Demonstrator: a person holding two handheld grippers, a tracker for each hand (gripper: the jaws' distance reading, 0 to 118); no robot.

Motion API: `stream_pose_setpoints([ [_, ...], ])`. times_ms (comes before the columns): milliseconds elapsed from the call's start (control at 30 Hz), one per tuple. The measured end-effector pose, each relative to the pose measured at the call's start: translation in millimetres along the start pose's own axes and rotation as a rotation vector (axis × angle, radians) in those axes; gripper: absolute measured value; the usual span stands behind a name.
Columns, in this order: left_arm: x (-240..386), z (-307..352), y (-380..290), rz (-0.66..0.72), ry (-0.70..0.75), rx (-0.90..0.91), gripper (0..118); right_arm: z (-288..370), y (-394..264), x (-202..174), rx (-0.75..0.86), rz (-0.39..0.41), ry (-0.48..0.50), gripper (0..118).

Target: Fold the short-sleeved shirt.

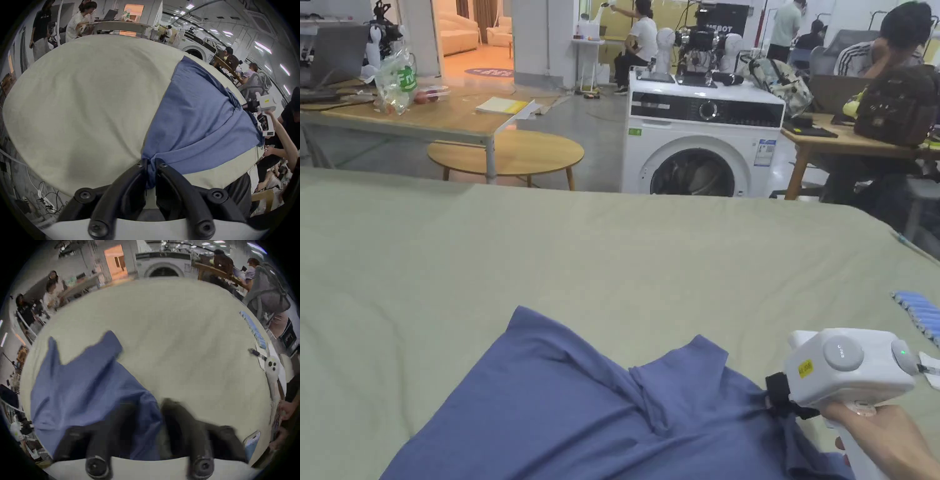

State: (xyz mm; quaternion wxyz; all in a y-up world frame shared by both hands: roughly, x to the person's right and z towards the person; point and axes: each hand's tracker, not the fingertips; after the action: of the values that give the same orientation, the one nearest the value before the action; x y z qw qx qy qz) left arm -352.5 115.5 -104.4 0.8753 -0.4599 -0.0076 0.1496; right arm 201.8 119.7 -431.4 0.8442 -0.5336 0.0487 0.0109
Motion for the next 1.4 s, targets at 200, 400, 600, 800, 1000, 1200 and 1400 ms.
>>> stream_pose_setpoints([
  [200, -3, 2, -3, 0.019, -0.014, 0.012, 3, 27, -8, 7, 0.088, -0.067, 0.087, 0],
  [400, 15, 57, 4, -0.017, -0.084, 0.286, 1, 123, -11, 10, 0.311, 0.003, 0.138, 0],
  [600, 71, 153, 63, -0.175, -0.154, 0.618, 1, 262, -32, 20, 0.658, -0.032, 0.186, 0],
  [800, 114, 196, 170, -0.274, -0.158, 0.809, 1, 360, -13, 32, 0.897, -0.015, 0.01, 0],
  [1000, 144, 212, 269, -0.287, -0.111, 0.879, 0, 409, 41, 34, 1.02, -0.1, -0.031, 0],
  [1200, 157, 221, 348, -0.258, -0.033, 0.923, 0, 421, 107, 22, 1.017, -0.086, -0.091, 0],
  [1400, 164, 227, 419, -0.216, 0.051, 0.925, 0, 425, 169, -1, 1.064, -0.077, -0.091, 0],
])
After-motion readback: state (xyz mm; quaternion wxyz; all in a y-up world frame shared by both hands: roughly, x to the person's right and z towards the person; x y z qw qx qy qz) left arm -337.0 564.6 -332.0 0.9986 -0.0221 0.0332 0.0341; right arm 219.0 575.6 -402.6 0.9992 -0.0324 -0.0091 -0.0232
